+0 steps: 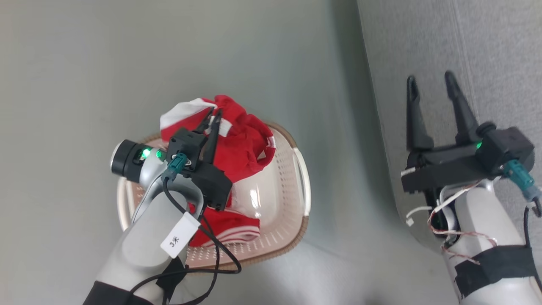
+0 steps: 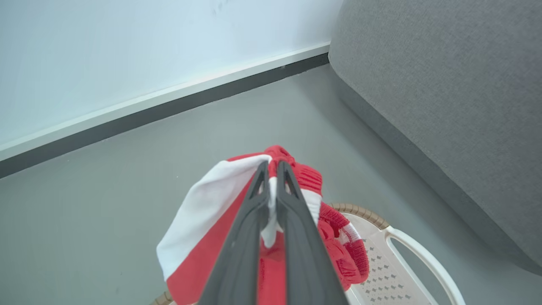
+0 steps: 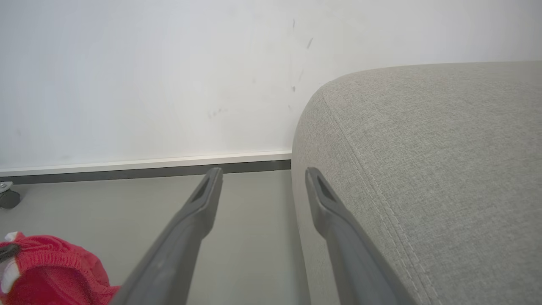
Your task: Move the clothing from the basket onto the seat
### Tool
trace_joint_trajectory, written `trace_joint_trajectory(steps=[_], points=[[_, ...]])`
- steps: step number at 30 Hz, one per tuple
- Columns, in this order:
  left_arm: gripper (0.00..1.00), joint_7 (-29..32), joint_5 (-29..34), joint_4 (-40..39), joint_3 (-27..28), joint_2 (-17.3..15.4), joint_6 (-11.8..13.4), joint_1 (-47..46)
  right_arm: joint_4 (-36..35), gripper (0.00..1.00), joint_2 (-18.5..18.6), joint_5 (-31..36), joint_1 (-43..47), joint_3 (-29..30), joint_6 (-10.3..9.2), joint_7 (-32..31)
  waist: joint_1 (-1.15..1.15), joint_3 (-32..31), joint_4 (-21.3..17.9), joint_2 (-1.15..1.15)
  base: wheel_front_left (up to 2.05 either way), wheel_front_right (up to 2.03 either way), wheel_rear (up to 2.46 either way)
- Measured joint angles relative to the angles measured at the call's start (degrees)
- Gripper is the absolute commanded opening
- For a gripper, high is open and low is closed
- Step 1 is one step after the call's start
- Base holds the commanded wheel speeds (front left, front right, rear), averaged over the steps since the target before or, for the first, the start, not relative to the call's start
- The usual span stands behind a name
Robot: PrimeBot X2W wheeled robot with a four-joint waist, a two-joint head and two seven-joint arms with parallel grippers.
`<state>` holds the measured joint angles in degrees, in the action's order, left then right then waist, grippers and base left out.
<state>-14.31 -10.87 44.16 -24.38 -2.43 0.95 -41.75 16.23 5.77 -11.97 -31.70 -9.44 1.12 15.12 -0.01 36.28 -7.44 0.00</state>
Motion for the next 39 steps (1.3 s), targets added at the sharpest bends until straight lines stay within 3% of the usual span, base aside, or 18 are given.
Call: trace_joint_trajectory(steps=[20,39], points=[[0.00,0.0,-2.2,-8.7,-0.2,0.1,-3.6,1.5,7.3,1.00,-1.1,0.5,5.8,-2.9,2.98,-0.4,-0.01,-18.2,4.7,0.00,0.00,0.00,0.00],[0.00,3.6,-4.3,-5.8,-0.5,0.3,-5.0,-0.2,18.3,1.00,-1.1,1.4,6.0,-11.2,5.79,-0.4,-0.01,-34.6,5.6,0.00,0.00,0.00,0.00]])
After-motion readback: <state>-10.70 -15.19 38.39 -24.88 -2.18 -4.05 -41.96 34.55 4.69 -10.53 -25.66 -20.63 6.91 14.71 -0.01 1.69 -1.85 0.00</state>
